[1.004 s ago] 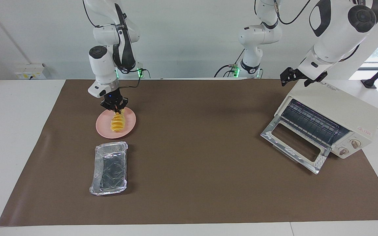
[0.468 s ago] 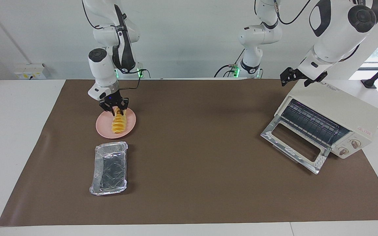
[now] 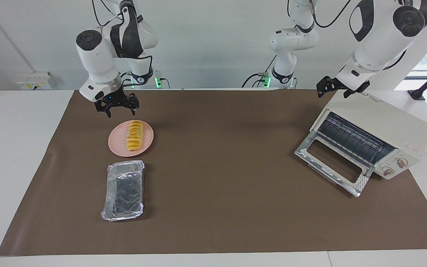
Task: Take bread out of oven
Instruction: 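Open the right gripper and withdraw it from the plate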
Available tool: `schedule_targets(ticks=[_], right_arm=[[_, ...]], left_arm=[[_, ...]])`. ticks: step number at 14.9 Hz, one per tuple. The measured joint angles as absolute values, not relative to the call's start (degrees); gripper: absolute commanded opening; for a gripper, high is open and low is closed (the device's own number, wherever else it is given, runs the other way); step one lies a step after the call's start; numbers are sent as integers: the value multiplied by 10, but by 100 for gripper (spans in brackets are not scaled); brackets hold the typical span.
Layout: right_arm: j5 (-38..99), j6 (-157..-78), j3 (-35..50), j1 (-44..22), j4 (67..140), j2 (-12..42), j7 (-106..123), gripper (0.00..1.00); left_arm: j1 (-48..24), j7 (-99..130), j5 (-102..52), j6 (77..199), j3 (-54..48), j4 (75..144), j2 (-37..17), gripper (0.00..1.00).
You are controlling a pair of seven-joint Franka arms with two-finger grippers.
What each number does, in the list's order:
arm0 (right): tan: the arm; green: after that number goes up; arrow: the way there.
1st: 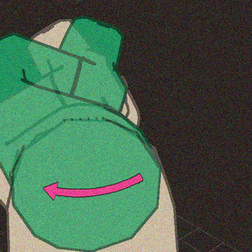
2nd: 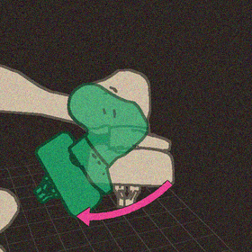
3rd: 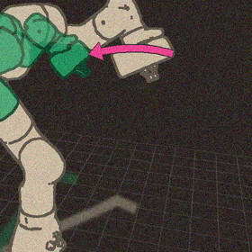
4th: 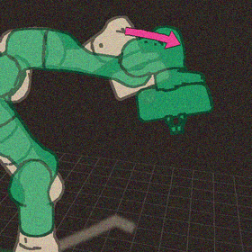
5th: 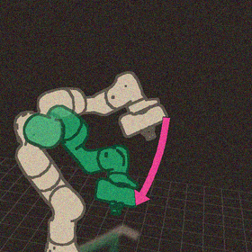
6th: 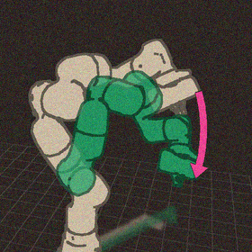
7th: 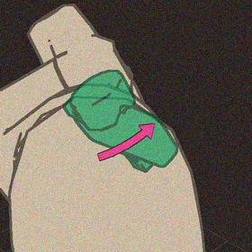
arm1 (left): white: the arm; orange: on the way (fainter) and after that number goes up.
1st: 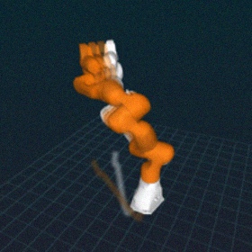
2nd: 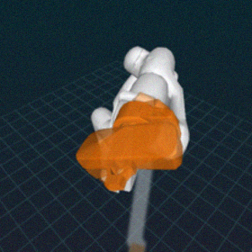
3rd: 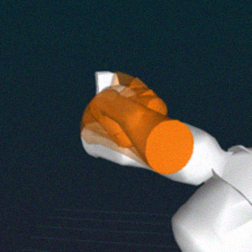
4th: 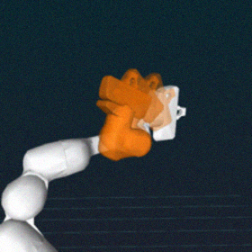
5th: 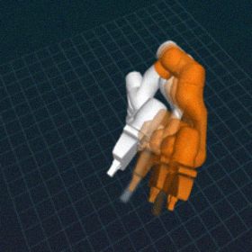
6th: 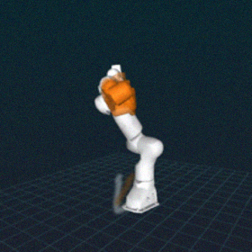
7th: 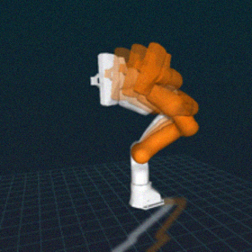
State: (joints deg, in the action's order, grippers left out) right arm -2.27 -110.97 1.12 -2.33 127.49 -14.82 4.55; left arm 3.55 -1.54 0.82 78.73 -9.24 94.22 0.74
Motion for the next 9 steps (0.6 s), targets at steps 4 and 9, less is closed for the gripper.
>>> schedule_targets(ticks=[4,9], right_arm=[[2,-1057,10,4,1195,-146,85,100],[22,-935,8,30,1092,-117,136,100]], left_arm=[[35,-15,8,787,-92,942,7,100],[35,-15,8,787,-92,942,7,100]])
